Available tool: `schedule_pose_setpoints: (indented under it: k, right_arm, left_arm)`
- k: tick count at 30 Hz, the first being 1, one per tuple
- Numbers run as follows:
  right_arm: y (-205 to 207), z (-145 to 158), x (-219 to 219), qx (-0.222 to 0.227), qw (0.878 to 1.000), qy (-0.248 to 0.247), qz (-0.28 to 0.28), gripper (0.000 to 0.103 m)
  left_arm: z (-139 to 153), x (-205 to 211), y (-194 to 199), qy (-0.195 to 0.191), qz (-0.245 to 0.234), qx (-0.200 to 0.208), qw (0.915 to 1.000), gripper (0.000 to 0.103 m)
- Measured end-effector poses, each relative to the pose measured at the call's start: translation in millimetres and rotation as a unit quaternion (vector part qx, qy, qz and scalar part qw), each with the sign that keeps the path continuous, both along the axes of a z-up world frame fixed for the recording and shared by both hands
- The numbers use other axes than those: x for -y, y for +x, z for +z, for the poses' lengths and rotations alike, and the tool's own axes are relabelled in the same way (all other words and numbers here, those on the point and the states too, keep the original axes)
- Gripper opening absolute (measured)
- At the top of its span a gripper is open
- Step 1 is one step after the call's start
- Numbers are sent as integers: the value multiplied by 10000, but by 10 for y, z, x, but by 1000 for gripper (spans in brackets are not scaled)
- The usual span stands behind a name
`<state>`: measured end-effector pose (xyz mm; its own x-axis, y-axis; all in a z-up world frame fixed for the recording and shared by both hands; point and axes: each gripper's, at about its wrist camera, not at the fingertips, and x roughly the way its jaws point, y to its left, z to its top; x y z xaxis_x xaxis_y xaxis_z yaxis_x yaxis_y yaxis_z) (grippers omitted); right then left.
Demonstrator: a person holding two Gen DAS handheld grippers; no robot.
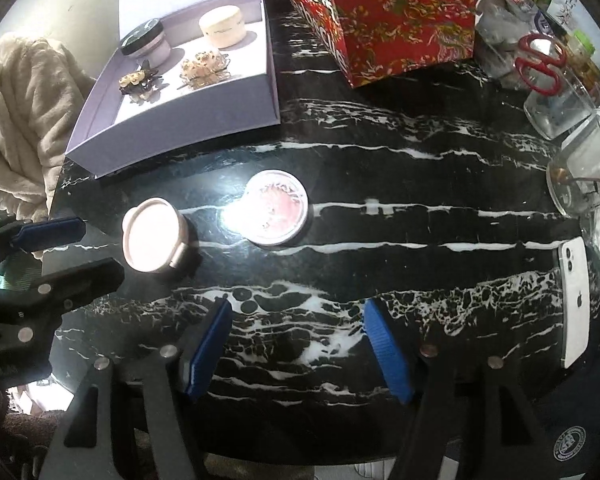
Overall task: Organize objects
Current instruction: 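Withdraw both grippers from the box toward the two compacts on the table, then grasp the white round compact with the left gripper while the right gripper grasps the pink blush compact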
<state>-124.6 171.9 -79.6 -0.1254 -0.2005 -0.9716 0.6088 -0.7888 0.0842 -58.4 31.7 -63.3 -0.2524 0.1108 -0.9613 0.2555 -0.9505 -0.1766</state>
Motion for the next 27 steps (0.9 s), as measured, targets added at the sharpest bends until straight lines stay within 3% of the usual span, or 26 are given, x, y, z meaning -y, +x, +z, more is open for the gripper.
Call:
schedule_pose_setpoints:
  k: [12, 27]
  right_arm:
    - [-244, -253, 170, -7, 9991, -177, 381, 70]
    - [-347, -388, 491, -122, 9963, -144, 842, 72]
  left_arm:
    - [-343, -31, -71, 384, 335, 197, 9985, 61]
    - [-281, 22, -196, 133, 510, 54, 9986, 63]
